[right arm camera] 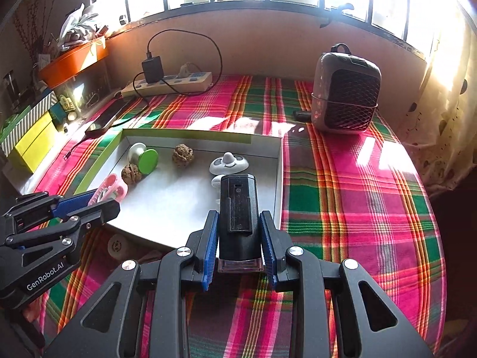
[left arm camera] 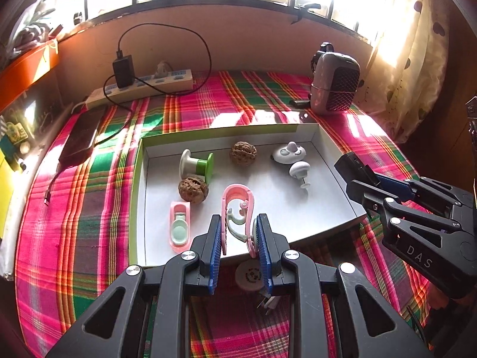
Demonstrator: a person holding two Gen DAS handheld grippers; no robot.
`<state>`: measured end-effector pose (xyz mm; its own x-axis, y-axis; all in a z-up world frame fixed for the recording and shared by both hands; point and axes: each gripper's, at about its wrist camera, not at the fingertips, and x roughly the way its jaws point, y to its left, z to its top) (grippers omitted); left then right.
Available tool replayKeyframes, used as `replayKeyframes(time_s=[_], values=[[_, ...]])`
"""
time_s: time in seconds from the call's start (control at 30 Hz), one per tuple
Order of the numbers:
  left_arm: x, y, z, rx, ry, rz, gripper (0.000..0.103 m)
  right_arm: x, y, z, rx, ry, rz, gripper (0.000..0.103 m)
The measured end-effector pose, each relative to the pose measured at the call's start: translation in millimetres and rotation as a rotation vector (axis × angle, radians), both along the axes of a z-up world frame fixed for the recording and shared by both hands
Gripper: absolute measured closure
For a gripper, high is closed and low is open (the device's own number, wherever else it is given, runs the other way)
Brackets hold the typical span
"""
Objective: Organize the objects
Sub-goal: 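Lift the black device and pink-white clip toward the box with both grippers, then lower the black device and pink-white clip into the box with both grippers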
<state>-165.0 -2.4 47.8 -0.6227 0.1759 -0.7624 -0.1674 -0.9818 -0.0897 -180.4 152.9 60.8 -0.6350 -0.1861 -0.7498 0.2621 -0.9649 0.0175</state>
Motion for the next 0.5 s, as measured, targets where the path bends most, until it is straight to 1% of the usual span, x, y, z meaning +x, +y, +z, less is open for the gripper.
replayKeyframes(time_s=[0.17, 0.37, 0.5], values=[[-15, 3, -5, 0.009, -0.017, -0.005, 0.082, -15, -6, -3, 0.024, -0.006, -0.018, 0.074], [-29, 5, -13, 0.007, -0.035, -0.014, 0.082, -30, -12, -11, 0.053, -0.035, -0.031, 0.074], [-37, 7, -17, 0.003, -0.047, -0.018, 0.082, -38, -11, -17, 0.052, -0.056, -0.041, 0.074]])
